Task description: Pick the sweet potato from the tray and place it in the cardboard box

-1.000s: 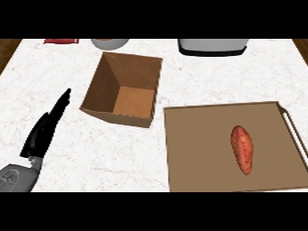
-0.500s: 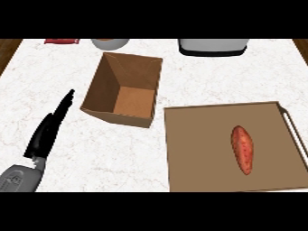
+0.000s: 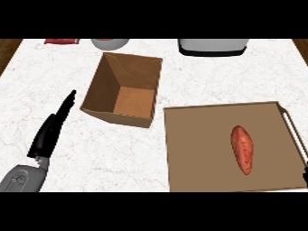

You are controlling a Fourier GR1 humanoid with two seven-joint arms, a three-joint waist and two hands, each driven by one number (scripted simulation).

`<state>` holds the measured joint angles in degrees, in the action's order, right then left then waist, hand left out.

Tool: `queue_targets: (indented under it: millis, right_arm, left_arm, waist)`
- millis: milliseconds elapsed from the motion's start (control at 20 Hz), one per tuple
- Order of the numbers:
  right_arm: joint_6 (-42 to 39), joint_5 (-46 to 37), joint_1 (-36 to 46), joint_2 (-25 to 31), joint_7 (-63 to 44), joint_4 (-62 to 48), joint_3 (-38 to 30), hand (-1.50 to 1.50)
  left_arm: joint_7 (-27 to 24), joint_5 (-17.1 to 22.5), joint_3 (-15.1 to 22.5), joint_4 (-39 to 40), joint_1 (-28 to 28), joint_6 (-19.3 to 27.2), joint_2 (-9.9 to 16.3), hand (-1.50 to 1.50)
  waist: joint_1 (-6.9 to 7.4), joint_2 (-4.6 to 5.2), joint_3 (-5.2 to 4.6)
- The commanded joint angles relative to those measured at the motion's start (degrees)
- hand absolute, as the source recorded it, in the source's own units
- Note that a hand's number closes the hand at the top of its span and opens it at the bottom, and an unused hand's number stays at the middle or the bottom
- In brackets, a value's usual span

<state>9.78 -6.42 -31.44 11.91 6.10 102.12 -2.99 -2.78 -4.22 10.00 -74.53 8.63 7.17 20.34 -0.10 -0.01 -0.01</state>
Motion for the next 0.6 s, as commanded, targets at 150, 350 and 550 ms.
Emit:
queue_targets:
  millis: [150, 350, 550]
  right_arm:
    - [4.25, -5.61, 4.54, -4.02, 2.05, -3.12, -0.09, -1.5]
    - [1.81, -8.28, 5.4, -2.89, -2.51, -2.36, 1.83, -1.5]
    - [-0.4, -7.93, 12.01, -1.66, -5.62, -6.74, -0.32, -1.5]
  left_arm:
    - [-0.71, -2.91, -2.07, -0.06, -0.29, -1.27, -2.29, 0.0]
    - [0.49, -2.14, -4.61, 1.0, 1.65, -4.67, -1.02, 0.0]
    - [2.32, -4.56, -5.06, -1.03, 0.95, -4.18, -2.29, 0.0]
  waist:
    - [-0.11, -0.01, 0.0]
    - [-0.1, 0.01, 0.0]
    - [0.0, 0.01, 0.01]
